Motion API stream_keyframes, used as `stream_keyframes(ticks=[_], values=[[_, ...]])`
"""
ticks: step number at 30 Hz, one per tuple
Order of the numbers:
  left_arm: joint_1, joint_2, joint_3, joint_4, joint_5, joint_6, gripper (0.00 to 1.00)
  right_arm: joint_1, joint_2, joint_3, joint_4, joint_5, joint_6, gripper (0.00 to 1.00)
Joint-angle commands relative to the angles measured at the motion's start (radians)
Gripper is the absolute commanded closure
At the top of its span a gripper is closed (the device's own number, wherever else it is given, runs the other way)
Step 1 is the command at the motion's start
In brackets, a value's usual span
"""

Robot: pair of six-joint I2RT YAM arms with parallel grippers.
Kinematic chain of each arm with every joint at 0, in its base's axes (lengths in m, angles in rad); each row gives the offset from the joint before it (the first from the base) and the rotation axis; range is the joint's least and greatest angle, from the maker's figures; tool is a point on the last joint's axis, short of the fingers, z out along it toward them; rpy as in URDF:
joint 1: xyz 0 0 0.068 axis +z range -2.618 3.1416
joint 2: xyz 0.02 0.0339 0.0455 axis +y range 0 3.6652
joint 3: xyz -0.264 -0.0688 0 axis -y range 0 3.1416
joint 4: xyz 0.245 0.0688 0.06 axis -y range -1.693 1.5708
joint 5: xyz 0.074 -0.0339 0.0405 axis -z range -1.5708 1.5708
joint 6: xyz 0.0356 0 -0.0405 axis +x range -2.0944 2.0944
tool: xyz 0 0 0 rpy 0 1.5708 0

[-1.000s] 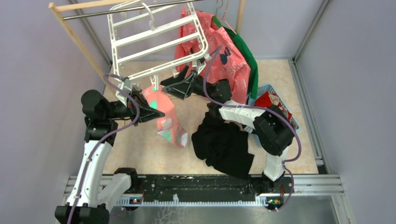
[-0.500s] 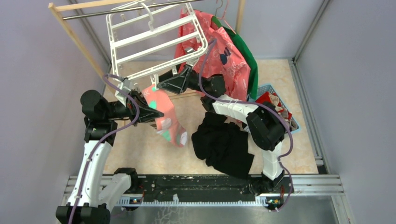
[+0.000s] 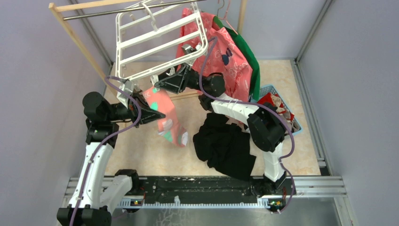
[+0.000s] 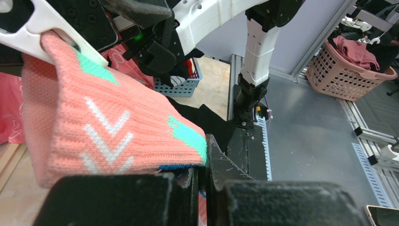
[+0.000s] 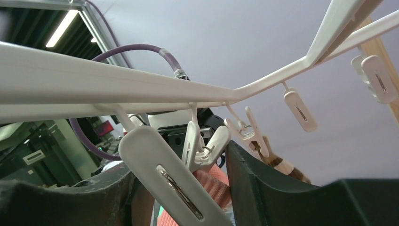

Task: Remove the socks clipped to the hanger
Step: Remove the sock from the hanger.

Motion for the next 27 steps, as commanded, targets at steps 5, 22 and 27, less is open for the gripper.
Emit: stream_keyframes(ticks=[5, 22, 27], values=[[0.004, -0.040, -0.032, -0.009, 0.018, 0.020, 0.98, 0.024, 0.013, 0.085, 0.020, -0.008, 0.012, 0.59], [0.004, -0.066, -0.036, -0.106, 0.003, 0.117, 0.98, 0.025, 0.016, 0.124, -0.019, -0.002, 0.026, 0.75], [0.005, -0.089, -0.024, -0.231, -0.011, 0.237, 0.98, 0.017, 0.008, 0.122, -0.046, -0.006, 0.016, 0.84]])
